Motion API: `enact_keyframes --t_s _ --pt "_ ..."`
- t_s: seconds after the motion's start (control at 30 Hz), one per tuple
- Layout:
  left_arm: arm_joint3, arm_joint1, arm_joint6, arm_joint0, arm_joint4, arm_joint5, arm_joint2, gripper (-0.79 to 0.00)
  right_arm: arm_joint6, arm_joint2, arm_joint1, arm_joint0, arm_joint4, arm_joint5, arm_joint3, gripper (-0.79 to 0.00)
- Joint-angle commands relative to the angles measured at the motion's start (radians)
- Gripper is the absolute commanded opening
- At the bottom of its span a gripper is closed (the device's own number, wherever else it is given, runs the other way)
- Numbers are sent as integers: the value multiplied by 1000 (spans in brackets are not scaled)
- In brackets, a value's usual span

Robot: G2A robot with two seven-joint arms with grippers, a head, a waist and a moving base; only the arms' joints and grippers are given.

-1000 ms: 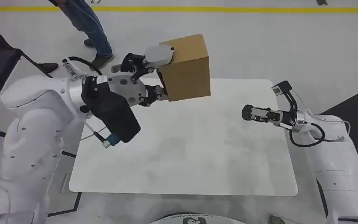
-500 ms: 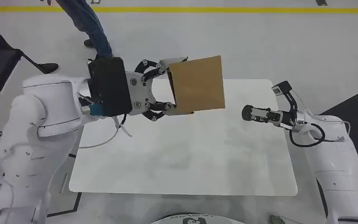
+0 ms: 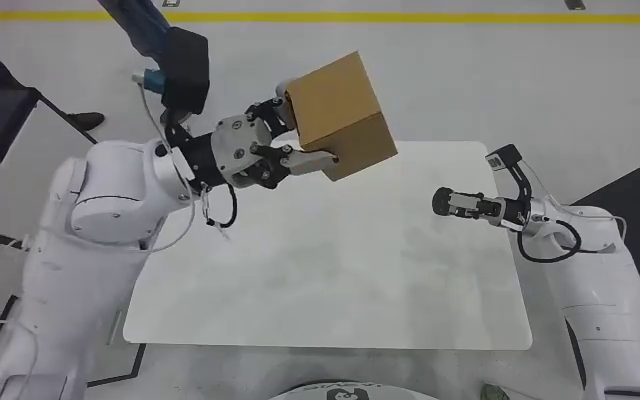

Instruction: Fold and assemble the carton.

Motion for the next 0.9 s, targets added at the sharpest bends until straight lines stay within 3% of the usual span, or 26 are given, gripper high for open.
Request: enact_keyframes --t_s 0.0,0.17,0.3,0.47,0.57,0.87 --pt "0 0 3 0 5 -1 0 -785 0 0 0 0 0 0 0 0" --pt "15 -4 47 24 -62 37 5 -785 0 0 0 0 0 0 0 0" --pt "26 -3 -45 48 -247 153 12 -785 0 0 0 0 0 0 0 0" --pt "36 -3 -149 45 -428 232 7 -785 0 0 0 0 0 0 0 0" --pt "34 -3 -198 43 -454 276 12 -785 0 0 0 0 0 0 0 0" --pt "35 -7 -168 66 -502 295 19 -785 0 0 0 0 0 0 0 0"
